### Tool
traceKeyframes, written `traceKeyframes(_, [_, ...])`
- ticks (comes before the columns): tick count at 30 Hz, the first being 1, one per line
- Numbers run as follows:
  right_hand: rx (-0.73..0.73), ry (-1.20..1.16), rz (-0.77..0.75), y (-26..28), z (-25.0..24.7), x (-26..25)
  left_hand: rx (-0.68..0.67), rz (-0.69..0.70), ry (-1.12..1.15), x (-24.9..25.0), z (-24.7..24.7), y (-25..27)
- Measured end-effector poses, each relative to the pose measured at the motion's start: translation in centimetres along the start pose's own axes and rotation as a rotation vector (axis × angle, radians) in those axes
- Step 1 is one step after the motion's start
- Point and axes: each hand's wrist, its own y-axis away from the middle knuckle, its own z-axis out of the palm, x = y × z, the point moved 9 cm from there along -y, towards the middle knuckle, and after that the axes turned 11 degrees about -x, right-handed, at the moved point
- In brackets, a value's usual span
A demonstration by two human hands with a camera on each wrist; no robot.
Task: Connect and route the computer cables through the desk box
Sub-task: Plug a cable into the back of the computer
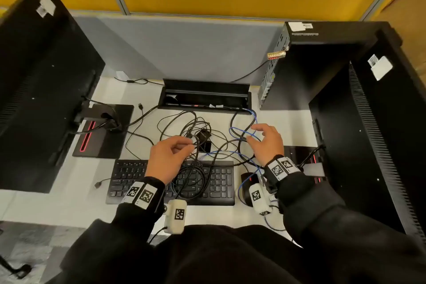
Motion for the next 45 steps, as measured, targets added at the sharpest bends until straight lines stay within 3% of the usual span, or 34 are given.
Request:
traceKeyframes(4, [-0.122,-0.041,0.176,-1.7,1.5,1.6,-0.127,-0.016,0.052,0.6,1.6,-3.5])
traceKeyframes(8, [-0.166,-0.139,0.247,-3.4,2.3,1.6,-0.261,-0.015,0.099,1.5,3.9,-8.1])
traceKeyframes(16, [0.004,-0.113,0.357,-8.1,-0.9,2.7,-0.535,0.036,-0.172,2.9,10.6,-15.8])
traceKeyframes(20, [-0.100,-0.104,0.494,-10.4,0.4,4.7,-0.511,-0.058,-0.097,1.7,12.5,-19.9])
traceKeyframes(24, [-0.216,-0.130,0.577,-11.5,2.4,5.8,-0.501,-0.269,-0.055,-2.3,14.5,-21.9])
traceKeyframes(28, [-0.250,-0.199,0.627,-11.6,3.3,6.7,-0.564,-0.435,0.256,-5.1,16.9,-21.2])
traceKeyframes(31, [-0.275,-0.199,0.592,-11.7,3.9,7.0,-0.595,-0.403,0.343,-5.0,17.1,-21.0])
traceKeyframes(34, [-0.298,-0.139,0.545,-11.9,4.1,6.9,-0.490,-0.451,0.550,-5.2,15.9,-21.6])
traceKeyframes(39, [-0.533,-0.321,0.495,-10.7,6.7,6.1,-0.408,-0.593,0.987,-4.8,13.9,-22.3])
traceKeyframes(41, [-0.627,-0.327,0.466,-9.6,6.9,5.4,-0.429,-0.666,1.067,-4.8,13.5,-22.2])
traceKeyframes(45, [-0.649,-0.238,0.429,-8.1,5.2,4.8,-0.442,-0.760,1.069,-4.7,13.7,-21.1])
